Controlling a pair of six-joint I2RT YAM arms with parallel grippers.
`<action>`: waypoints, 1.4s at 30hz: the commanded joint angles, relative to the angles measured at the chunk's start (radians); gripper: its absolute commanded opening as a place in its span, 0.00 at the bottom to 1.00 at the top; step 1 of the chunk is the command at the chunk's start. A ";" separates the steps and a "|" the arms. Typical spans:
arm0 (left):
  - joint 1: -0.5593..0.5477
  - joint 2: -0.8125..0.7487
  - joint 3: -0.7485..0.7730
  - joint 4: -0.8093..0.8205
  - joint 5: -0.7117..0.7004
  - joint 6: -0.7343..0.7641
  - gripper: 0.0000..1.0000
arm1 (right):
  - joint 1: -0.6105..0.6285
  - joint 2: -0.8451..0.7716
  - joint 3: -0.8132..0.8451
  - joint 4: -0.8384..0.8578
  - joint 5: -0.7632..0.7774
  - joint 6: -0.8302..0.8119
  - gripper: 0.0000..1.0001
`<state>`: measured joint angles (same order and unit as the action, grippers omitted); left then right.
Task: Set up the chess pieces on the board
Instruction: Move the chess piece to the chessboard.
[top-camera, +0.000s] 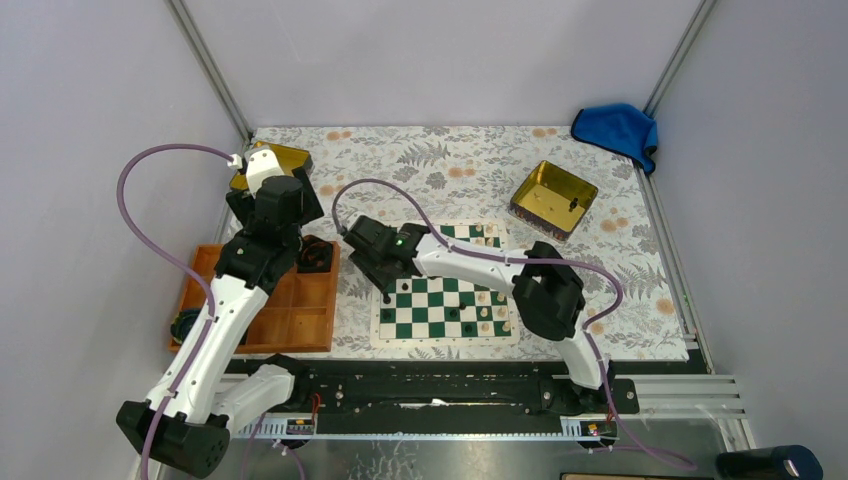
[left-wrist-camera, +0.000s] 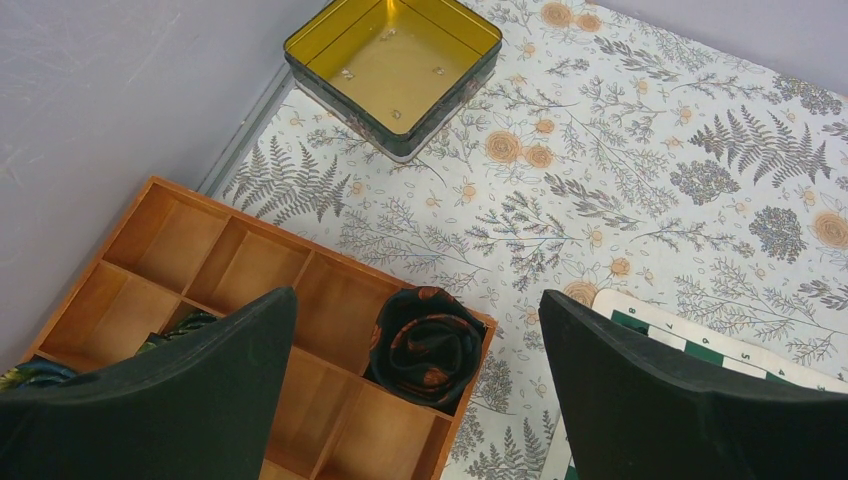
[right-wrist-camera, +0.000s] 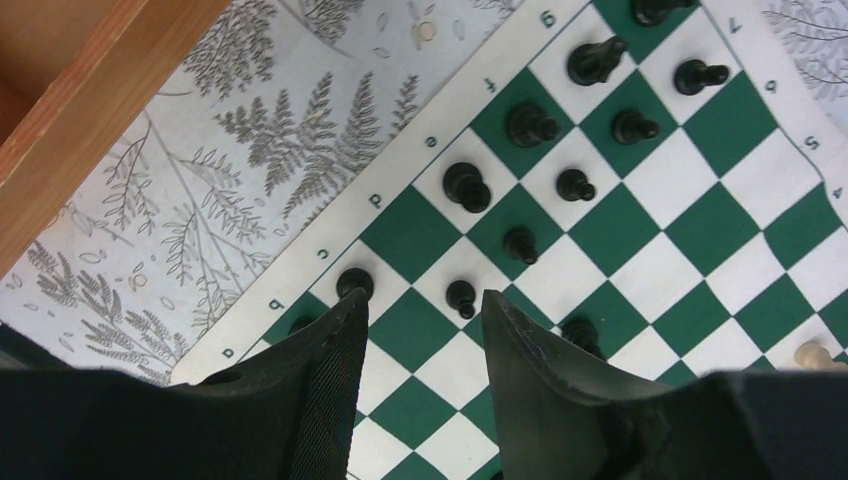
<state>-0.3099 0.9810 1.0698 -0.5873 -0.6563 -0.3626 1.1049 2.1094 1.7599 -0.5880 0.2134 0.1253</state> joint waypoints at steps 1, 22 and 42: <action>-0.005 -0.007 0.024 0.044 -0.023 0.015 0.99 | -0.031 -0.054 0.035 0.017 0.047 0.012 0.52; -0.010 0.003 0.015 0.054 -0.011 0.017 0.99 | -0.082 0.095 0.179 -0.040 -0.018 0.029 0.47; -0.020 0.009 -0.001 0.066 -0.006 0.019 0.99 | -0.100 0.137 0.176 -0.026 -0.055 0.037 0.44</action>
<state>-0.3222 0.9897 1.0695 -0.5766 -0.6548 -0.3622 1.0168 2.2482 1.8942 -0.6174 0.1768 0.1547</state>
